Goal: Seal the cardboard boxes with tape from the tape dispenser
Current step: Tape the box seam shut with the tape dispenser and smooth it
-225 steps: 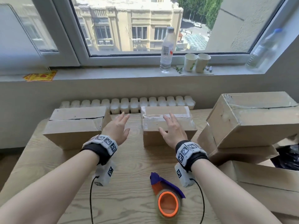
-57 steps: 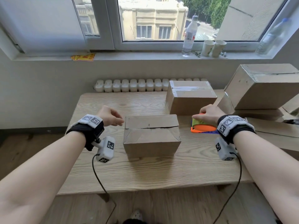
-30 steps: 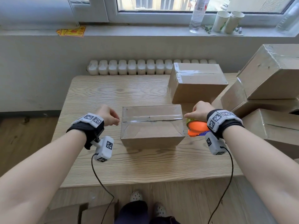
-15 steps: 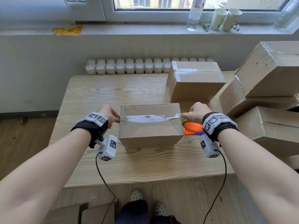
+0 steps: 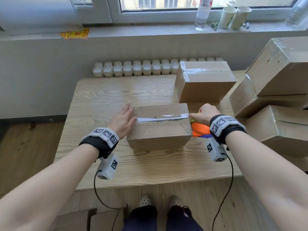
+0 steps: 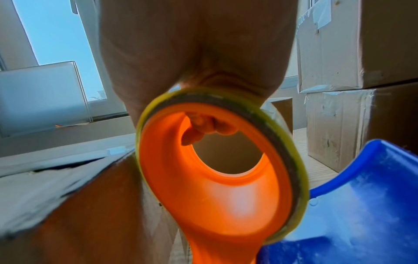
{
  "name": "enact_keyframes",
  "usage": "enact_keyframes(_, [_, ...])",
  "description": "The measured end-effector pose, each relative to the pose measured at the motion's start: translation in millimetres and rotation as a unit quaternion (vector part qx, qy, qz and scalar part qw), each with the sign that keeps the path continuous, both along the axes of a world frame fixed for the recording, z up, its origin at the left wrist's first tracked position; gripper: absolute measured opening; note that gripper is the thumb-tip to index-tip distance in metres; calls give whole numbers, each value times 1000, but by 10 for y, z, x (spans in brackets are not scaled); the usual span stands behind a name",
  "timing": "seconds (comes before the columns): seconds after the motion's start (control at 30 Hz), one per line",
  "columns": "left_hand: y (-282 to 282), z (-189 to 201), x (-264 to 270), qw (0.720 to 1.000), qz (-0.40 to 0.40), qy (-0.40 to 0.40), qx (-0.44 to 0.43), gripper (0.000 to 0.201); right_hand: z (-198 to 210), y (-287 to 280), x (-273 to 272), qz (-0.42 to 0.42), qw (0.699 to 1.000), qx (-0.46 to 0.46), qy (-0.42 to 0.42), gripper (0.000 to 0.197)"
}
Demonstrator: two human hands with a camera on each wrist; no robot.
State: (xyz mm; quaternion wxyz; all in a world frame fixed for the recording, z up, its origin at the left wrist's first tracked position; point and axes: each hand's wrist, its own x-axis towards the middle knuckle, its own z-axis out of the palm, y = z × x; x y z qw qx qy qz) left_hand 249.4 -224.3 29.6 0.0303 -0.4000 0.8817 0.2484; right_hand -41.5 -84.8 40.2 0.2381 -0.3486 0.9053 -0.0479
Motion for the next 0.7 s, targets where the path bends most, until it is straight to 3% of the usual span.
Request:
enact_keyframes(0.1, [204,-56,30,986,-113,-98,-79,65,-12,-20,1,11,1000,-5,-4,48])
enact_keyframes(0.17, [332,-105,9,977,-139,-132,-91,80,-18,-14,-6,19,1000,-5,-12,49])
enact_keyframes(0.47, [587,-158,-462,970,-172,-123,-117,105,-73,9,-60,31,998,-22,-46,47])
enact_keyframes(0.7, [856,-170,-1001,962,-226,-90,-124,78,-73,6,-56,36,998,-26,-43,46])
